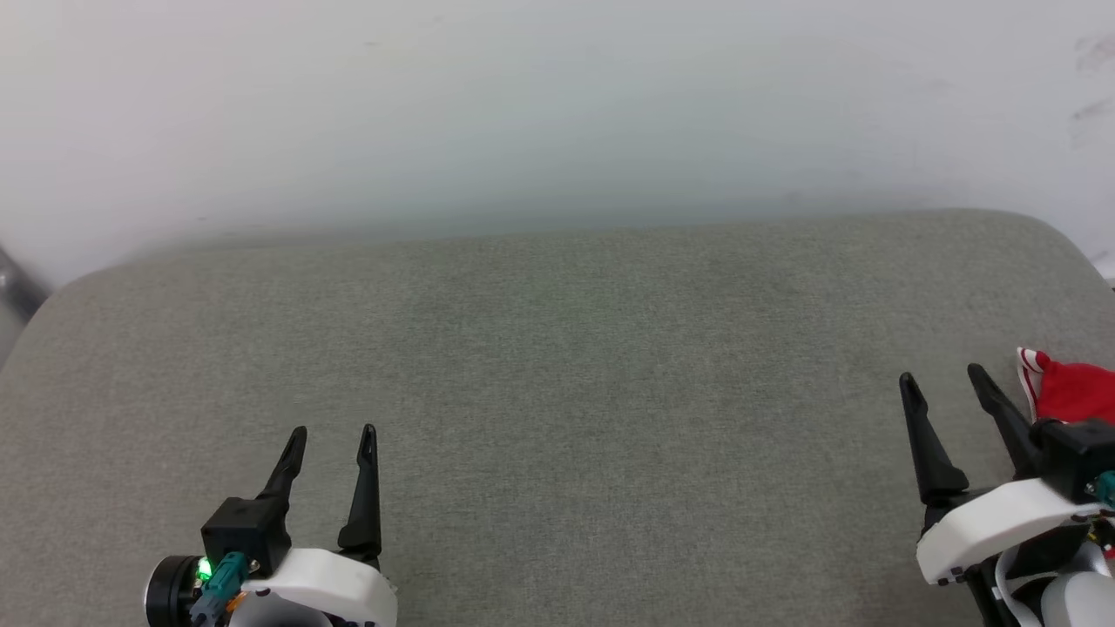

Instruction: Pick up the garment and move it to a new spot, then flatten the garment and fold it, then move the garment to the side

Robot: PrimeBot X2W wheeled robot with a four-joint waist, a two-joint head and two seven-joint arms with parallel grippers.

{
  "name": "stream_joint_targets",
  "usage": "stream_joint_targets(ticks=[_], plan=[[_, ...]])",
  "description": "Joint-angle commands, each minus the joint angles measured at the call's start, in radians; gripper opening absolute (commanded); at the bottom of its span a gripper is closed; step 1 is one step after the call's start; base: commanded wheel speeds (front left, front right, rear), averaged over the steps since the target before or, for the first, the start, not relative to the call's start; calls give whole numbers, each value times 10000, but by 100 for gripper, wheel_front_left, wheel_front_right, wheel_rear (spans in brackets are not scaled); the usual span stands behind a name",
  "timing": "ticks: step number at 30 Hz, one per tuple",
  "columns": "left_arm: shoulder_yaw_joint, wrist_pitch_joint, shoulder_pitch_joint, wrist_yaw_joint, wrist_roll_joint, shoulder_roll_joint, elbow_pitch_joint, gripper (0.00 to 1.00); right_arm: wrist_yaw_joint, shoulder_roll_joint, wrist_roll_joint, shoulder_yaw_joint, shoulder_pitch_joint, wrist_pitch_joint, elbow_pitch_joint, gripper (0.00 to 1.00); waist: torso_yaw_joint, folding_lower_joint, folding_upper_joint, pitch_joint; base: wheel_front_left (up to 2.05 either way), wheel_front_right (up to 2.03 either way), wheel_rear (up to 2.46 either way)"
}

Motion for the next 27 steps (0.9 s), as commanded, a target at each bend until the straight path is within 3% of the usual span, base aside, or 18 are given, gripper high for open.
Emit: stream_joint_targets(ticks=[1, 13, 27], plan=[[67, -43, 125, 67, 62, 74, 18, 100, -7, 155, -27, 3, 270, -85, -176, 100, 286, 3, -1, -183, 0, 0, 0], [6, -74, 669, 98, 125, 148, 14, 100, -7, 1142, -356, -413, 2181, 95, -1560, 100, 511, 3, -1, -427, 0, 0, 0], [75, -105, 707, 46, 52, 66, 214, 100, -7, 1311, -500, -401, 2469, 393, -2132, 100, 362, 3, -1, -437, 0, 0, 0]])
